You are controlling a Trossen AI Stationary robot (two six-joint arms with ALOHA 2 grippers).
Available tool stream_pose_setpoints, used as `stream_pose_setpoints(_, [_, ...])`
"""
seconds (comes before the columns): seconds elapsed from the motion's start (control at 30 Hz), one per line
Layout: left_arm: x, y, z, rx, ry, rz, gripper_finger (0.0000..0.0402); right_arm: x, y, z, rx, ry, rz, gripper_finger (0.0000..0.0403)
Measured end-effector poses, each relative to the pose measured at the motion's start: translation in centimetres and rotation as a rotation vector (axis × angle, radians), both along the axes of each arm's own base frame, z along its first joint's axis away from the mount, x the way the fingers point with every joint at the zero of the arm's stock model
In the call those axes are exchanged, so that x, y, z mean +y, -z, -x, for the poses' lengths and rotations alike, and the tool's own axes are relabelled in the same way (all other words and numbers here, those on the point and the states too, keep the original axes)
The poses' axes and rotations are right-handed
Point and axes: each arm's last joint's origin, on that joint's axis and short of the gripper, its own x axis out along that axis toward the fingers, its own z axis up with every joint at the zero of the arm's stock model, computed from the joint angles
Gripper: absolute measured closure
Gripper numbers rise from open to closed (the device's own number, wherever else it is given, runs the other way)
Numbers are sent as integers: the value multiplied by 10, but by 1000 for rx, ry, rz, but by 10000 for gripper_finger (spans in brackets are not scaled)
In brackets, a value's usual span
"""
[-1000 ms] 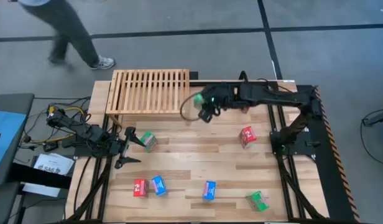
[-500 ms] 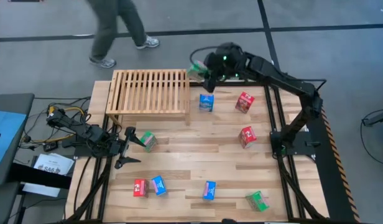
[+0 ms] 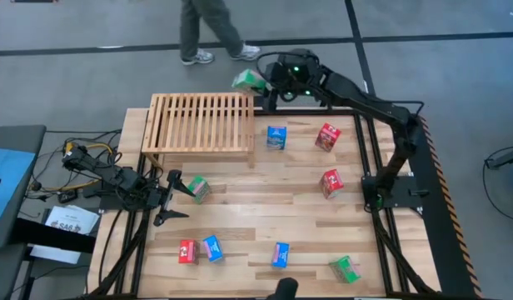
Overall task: Stack cereal on shelf
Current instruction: Put the top right green cereal box on the shelf
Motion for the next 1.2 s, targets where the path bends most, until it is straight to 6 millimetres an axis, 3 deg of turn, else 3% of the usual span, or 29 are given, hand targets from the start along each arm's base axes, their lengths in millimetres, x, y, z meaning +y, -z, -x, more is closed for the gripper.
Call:
stream_pose_setpoints(0.37, [0, 0, 0, 0, 0, 0, 84, -18, 9, -34, 180, 0, -113, 204])
stream_pose_setpoints(0.57, [0, 0, 0, 0, 0, 0, 84, -22, 10, -37, 299, -11, -148, 204])
stream_pose_setpoints(1.03, [0, 0, 0, 0, 4, -1, 84, -15, 9, -42, 292, -52, -149, 204])
stream_pose_setpoints(1.2, [0, 0, 0, 0, 3, 0, 84, -16, 24, -54, 321, -61, -171, 204])
